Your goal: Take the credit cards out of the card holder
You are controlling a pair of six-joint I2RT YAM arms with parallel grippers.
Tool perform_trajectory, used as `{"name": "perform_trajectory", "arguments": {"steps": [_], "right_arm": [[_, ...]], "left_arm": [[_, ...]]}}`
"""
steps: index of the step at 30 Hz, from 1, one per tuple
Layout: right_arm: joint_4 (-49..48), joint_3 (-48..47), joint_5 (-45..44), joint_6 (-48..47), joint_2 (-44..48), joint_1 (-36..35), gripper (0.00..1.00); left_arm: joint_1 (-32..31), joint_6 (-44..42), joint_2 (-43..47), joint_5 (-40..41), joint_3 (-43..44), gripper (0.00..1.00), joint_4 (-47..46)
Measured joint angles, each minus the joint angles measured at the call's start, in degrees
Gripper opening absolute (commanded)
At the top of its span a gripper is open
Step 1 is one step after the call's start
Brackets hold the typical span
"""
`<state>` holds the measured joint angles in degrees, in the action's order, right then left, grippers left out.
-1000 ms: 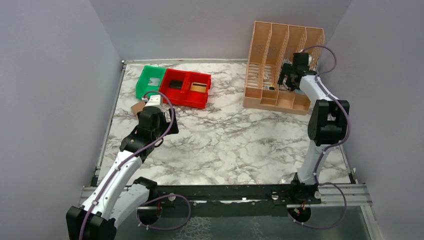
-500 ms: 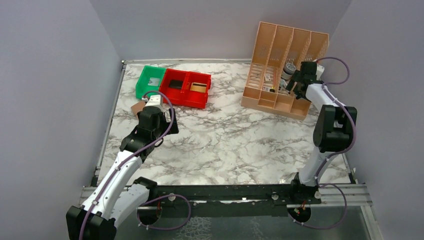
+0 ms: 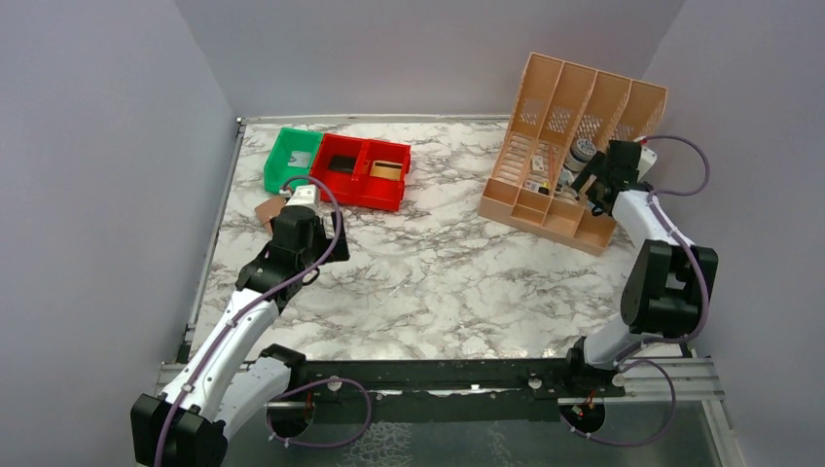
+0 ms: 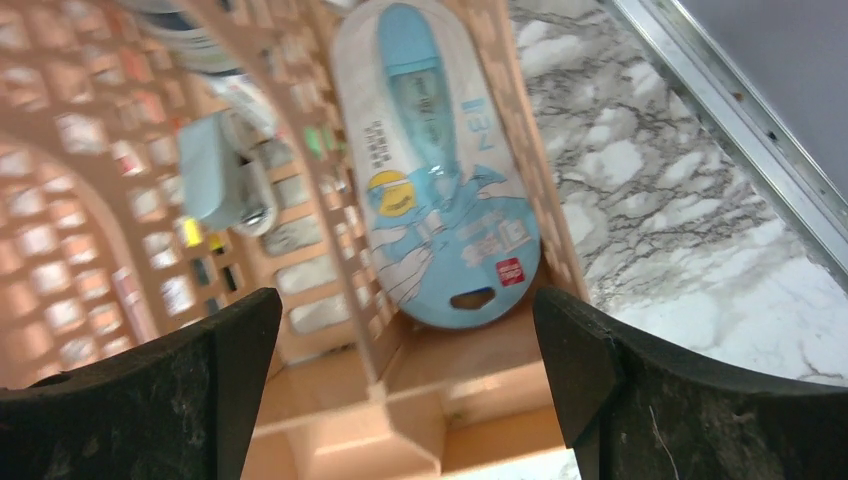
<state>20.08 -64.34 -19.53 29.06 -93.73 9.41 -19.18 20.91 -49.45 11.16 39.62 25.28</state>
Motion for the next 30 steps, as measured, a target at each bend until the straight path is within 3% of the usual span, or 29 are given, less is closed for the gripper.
{"name": "perform_trajectory", "arguments": {"steps": [4,8,12,15,21,30], "right_arm": [[-2.54,2.34,9.42,-3.41,6.82,0.31,0.99],[-9.46,5.31,25.83,-6.29,13.38,0.33,0.95],[-15.43,5.46,44.26,-7.3,12.9,-0.2,0.93],[-15.56,4.85,51.98,-9.09,10.27,-2.51,0.93],[-12.17,2.1,57.57,-14.6,4.5,-10.34,0.93],[-4.68,-2.01,56.61,-22.05,-1.33,-17.27,0.93]], "left_arm": [[0.0,0.0,-0.46,-0.24,0.0,0.99,0.02],[0.0,0.0,-0.5,-0.28,0.0,0.99,0.0],[0.0,0.0,-0.48,-0.31,0.0,0.99,0.0],[0.0,0.02,-0.42,-0.31,0.0,0.99,0.0],[0.0,0.02,0.5,-0.24,0.0,0.99,-0.02],[0.0,0.17,1.14,-0.17,0.0,0.99,-0.02]]}}
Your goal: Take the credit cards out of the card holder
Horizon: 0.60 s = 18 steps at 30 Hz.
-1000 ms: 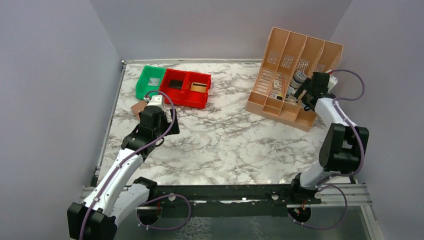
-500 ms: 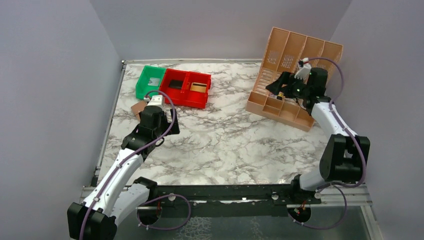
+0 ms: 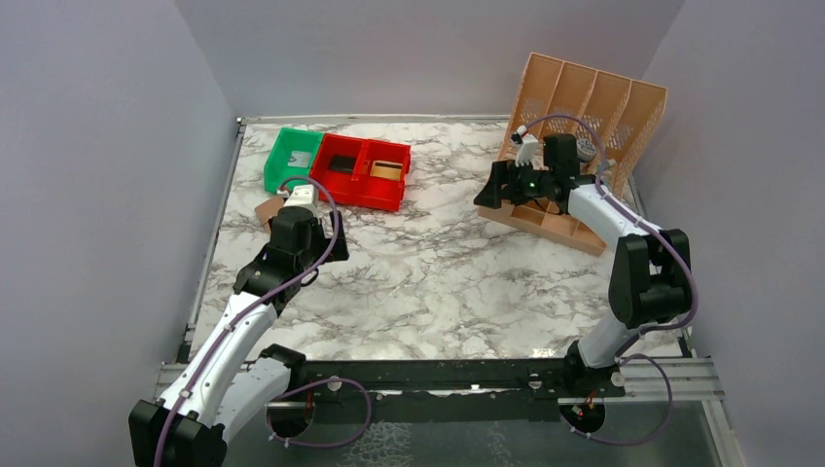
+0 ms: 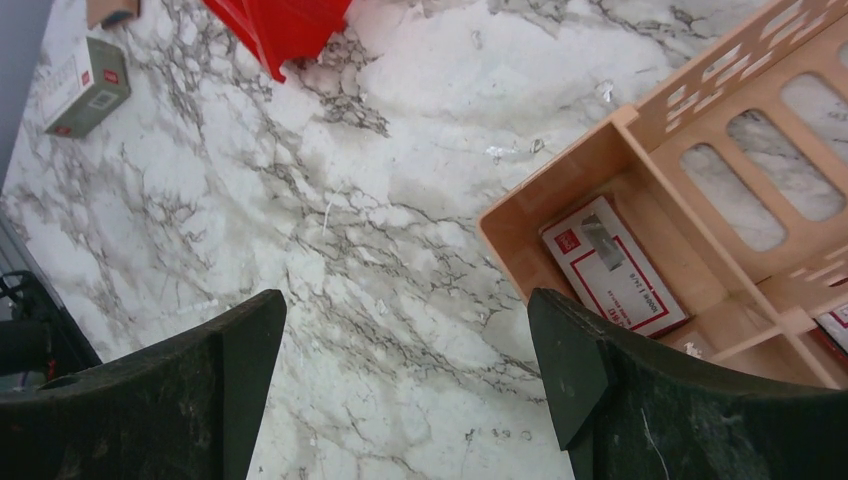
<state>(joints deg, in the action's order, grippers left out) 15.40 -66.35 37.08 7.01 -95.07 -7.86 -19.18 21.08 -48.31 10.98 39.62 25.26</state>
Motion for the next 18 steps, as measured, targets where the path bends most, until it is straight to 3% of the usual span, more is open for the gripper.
{"name": "perform_trajectory", "arguments": {"steps": [18], "right_arm": [[4.31,-2.08,-0.48,-6.51,-2.25,-2.99,0.93]], "left_arm": [[0.0,0.02,-0.02,0.17,0.0,0.99,0.0]]}}
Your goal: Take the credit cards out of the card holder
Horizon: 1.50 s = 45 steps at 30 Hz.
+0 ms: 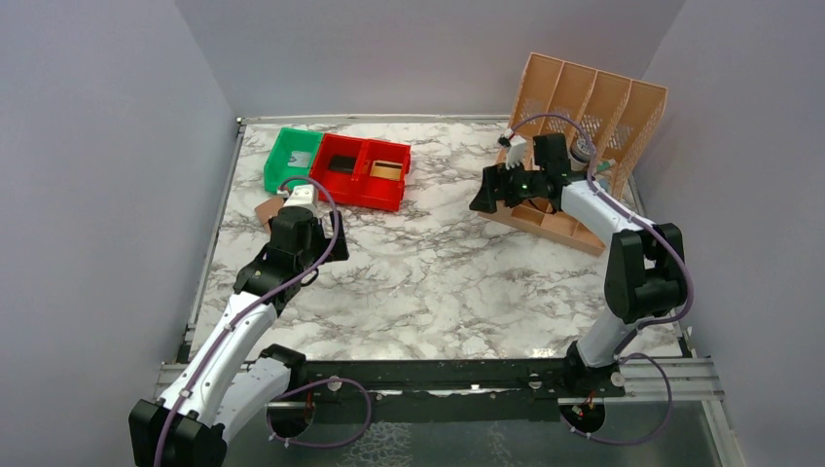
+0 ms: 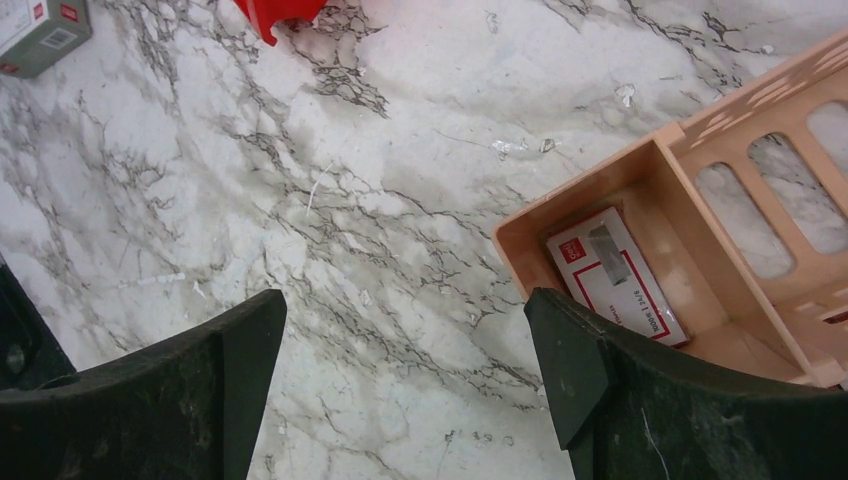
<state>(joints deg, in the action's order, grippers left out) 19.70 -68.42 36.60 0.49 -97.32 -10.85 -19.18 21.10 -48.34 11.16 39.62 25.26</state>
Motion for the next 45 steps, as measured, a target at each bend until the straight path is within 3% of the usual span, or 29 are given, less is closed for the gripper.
{"name": "perform_trajectory", "arguments": {"steps": [23,45], "right_arm": [[-0.55,-0.04,-15.1,2.12,0.57,-1.53,0.93],[1.44,-11.58,-30.49,5.27,-7.19,-1.88,0.95]], "left_arm": [[0.0,0.0,-0.98,0.07,0.0,0.99,-0.02],[0.07,0.0,-1.31,0.07,0.0,0.99,-0.04]]}}
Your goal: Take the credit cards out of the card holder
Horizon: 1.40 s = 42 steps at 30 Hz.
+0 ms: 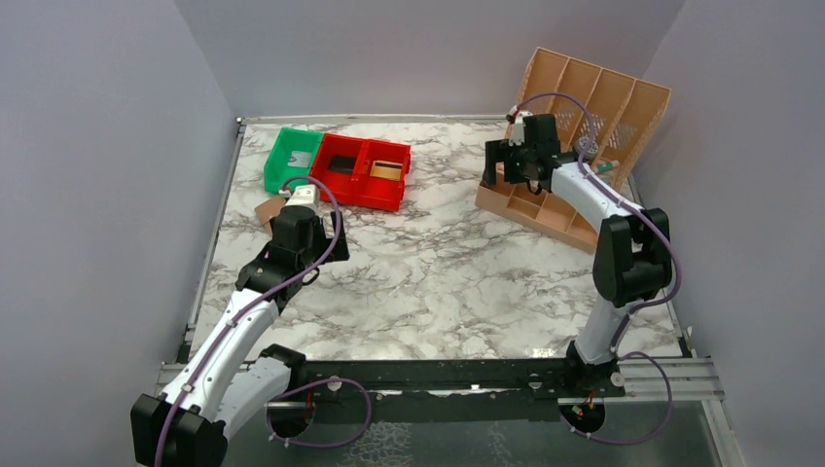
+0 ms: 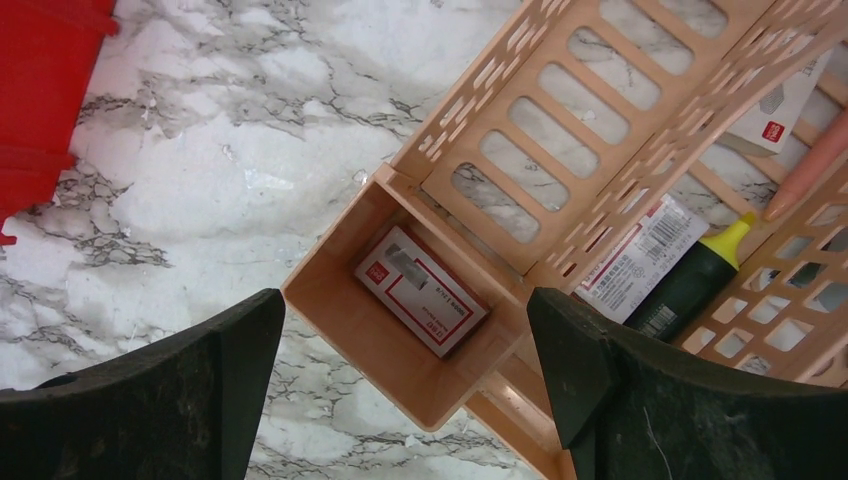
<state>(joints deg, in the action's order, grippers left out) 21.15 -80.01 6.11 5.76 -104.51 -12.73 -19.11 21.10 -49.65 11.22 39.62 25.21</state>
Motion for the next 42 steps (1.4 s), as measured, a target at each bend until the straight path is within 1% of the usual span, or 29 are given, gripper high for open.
{"name": "perform_trajectory", "arguments": {"steps": [4,7,9,12,15,19,22,25,29,36,42], "right_arm": [[0.39,-0.81,0.83,0.02,0.55,0.09,0.96],[0.42,0.07,3.96,0.66,3.34,0.22,0.96],[-0.59,2.34,8.11,2.16,7.28,0.2,0.96],[-4.59,7.52,16.28,5.73,13.84,0.2,0.95],[-9.62,13.27,24.09,10.58,18.49,0.2,0.95],[-14.19,19.47,30.47,15.74,20.59,0.15,0.95],[-14.99,22.62,32.37,17.68,21.42,0.15,0.95],[-15.15,24.98,33.55,18.56,22.91,0.15,0.95],[-15.15,27.43,34.36,19.12,25.29,0.15,0.95],[-14.29,29.59,34.47,18.82,27.52,0.15,0.96],[-12.35,29.59,34.32,17.84,27.52,0.15,0.96]], "left_arm": [[0.0,0.0,-0.2,0.04,0.0,0.99,0.0],[0.0,0.0,-0.46,0.17,0.0,0.99,-0.02],[0.09,0.07,-0.79,0.2,0.0,0.99,-0.09],[0.66,0.24,-1.68,0.13,0.0,0.99,-0.33],[1.14,1.22,-5.09,-0.37,0.68,0.99,-0.74],[1.86,3.32,-15.76,-2.21,5.88,0.99,-1.42],[2.54,4.87,-23.96,-2.99,9.92,0.99,-2.78],[3.45,6.6,-30.21,-3.02,12.28,0.99,-4.7],[5.6,9.9,-35.89,-2.73,13.73,0.99,-6.29],[11.34,15.8,-39.56,-0.61,12.72,0.99,-10.21],[13.7,18.99,-39.47,1.51,9.31,0.99,-12.76]]}}
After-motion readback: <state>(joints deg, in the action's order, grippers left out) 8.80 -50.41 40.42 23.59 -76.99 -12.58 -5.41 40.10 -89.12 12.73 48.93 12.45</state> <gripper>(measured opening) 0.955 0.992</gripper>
